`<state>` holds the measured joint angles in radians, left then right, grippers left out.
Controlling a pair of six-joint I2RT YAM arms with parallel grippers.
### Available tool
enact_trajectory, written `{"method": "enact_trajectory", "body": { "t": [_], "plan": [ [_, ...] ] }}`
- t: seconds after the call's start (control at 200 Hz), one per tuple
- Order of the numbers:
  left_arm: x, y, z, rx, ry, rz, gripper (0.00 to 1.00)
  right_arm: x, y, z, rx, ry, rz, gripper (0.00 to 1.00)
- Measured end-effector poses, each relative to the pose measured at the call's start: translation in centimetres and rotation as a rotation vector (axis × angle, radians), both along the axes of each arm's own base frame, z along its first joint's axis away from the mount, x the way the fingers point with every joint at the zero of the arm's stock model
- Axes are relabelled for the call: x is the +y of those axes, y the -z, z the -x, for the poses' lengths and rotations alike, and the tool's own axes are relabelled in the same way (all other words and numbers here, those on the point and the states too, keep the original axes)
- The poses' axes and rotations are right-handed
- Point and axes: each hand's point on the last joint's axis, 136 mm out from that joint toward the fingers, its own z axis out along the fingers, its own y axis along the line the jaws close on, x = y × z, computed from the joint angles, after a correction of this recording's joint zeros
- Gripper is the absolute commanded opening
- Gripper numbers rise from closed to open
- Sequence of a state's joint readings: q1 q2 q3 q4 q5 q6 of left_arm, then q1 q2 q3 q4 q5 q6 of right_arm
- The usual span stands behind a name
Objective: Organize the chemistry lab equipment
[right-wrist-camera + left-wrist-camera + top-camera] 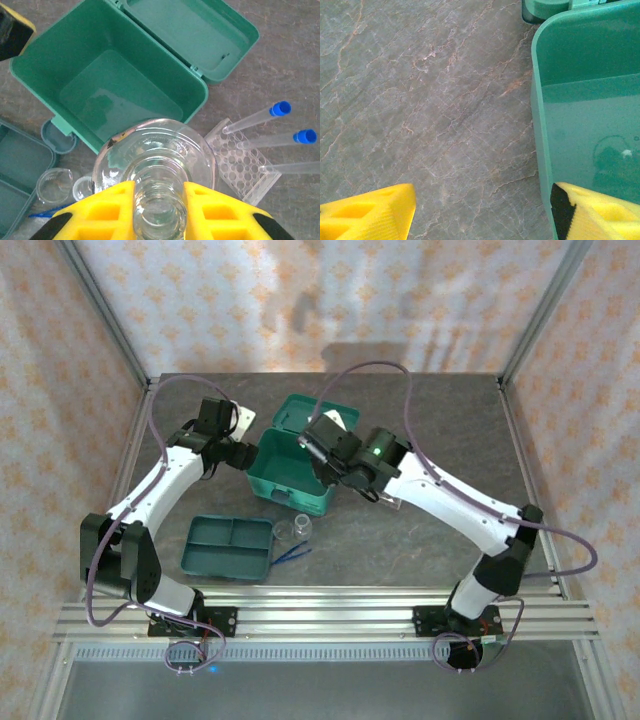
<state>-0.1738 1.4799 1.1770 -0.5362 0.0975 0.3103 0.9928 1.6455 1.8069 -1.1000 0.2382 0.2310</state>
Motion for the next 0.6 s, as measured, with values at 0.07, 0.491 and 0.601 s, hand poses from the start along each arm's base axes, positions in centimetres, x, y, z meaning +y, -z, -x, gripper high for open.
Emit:
{"method": "enact_trajectory", "body": {
  "t": [0.07, 0.491, 0.601],
  "plan": [
    [-0.1, 0.0, 0.0, 0.000, -0.002, 0.007, 0.75, 0.8, 0.3, -1.1, 0.003, -0.001, 0.011, 0.23],
    [-0.8, 0.3, 0.2, 0.014, 0.005, 0.055, 0.75, 2.4, 6.4, -6.9, 0.115, 0.057, 0.031, 0.22],
    [-1.0, 0.4, 0.3, 0.015, 0.007, 0.065, 0.75, 2.6, 8.2, -8.0, 0.145, 0.072, 0.032, 0.22]
  ]
}}
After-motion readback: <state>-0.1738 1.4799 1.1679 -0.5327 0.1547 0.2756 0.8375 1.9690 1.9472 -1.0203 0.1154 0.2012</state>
